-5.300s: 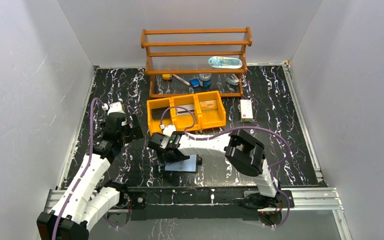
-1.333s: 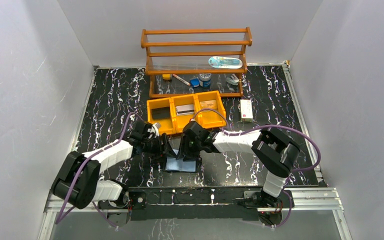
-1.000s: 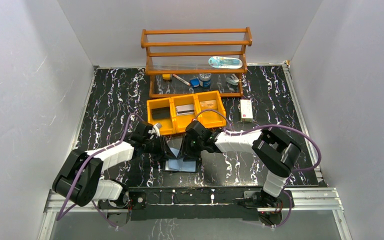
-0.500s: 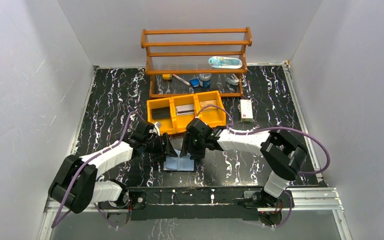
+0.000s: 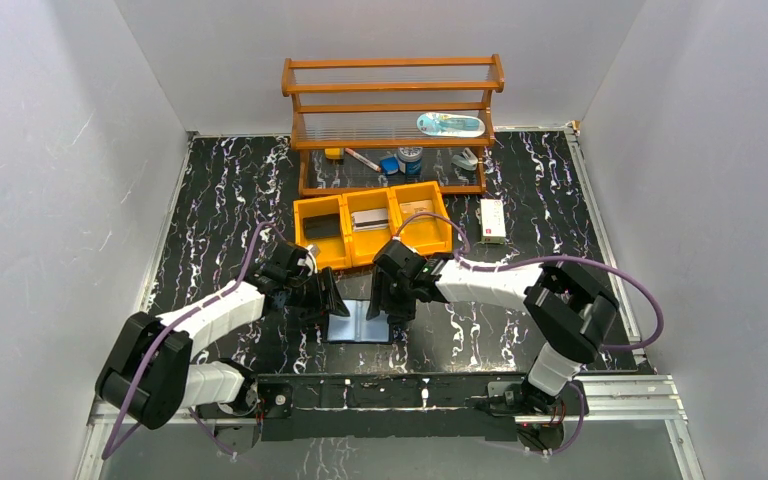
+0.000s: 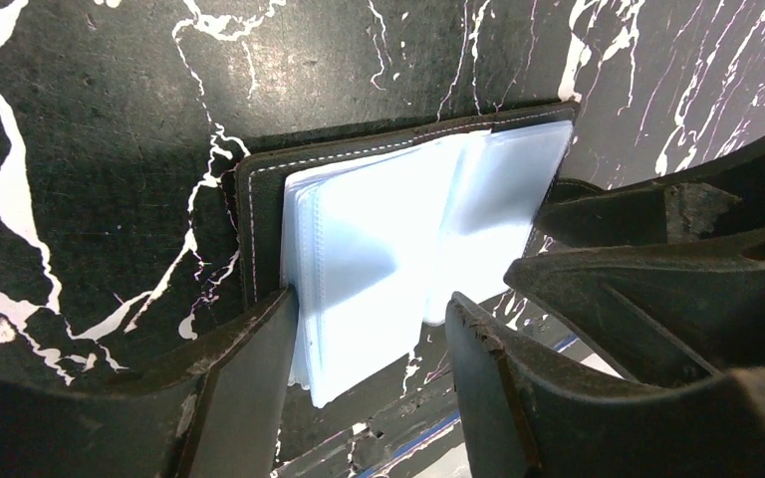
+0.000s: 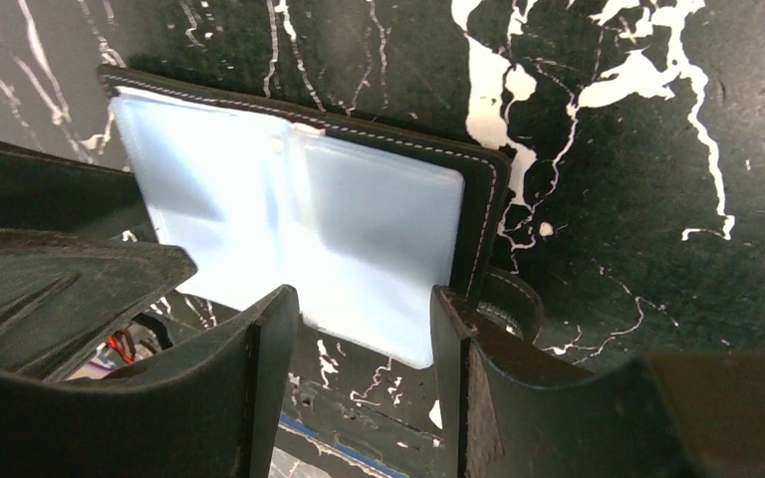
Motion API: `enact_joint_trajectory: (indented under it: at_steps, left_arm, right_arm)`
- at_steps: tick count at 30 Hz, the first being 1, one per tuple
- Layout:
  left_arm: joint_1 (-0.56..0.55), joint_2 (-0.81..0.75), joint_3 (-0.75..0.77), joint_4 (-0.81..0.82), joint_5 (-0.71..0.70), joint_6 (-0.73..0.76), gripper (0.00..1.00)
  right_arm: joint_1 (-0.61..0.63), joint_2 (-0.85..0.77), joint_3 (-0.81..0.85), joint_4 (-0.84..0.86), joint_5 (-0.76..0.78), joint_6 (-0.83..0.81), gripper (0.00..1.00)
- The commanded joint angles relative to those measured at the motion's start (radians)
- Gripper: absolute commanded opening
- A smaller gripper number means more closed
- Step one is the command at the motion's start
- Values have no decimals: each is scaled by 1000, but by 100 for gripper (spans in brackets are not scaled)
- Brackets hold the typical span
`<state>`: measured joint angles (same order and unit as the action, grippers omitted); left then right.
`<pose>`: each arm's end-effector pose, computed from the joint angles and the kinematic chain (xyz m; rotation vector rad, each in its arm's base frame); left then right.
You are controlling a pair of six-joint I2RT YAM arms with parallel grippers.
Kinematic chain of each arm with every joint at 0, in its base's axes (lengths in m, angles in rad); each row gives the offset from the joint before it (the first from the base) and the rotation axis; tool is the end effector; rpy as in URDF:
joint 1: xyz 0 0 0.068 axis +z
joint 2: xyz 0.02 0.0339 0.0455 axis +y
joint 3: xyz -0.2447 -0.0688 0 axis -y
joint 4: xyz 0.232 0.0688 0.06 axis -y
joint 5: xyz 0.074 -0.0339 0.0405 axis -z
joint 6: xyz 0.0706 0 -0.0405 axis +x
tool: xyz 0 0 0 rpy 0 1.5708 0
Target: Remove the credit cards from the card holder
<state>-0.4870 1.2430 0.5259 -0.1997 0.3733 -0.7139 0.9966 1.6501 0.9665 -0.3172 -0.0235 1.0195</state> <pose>0.2005 -0.1353 0.1270 -0.1317 2.6592 -0.9232 0.1807 0.2823 0.1357 0.0222 2.7716 0.7042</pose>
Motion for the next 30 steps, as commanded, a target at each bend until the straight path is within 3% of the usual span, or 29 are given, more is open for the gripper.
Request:
enact_joint_trajectory:
  at_steps: [1, 10, 15, 19, 24, 30]
  left_arm:
    - [-4, 18, -11, -37, -3, 20, 53]
    - [-11, 51, -32, -10, 18, 24, 41]
    - [-12, 27, -28, 29, 63, 4, 40]
    - [-12, 7, -7, 11, 34, -7, 41]
    - [-11, -66, 82, -156, -116, 22, 57]
    - [-11, -171, 216, -328, -340, 50, 86]
  right_arm:
    - [4, 36, 7, -10, 6, 25, 60]
    - [3, 65, -12, 147, -120, 16, 56]
    - [0, 38, -22, 234, -166, 16, 55]
    - [-4, 20, 18, 124, -85, 1, 57]
    - [-4, -40, 98, -81, 112, -51, 63]
    - [-13, -187, 138, -174, 357, -140, 81]
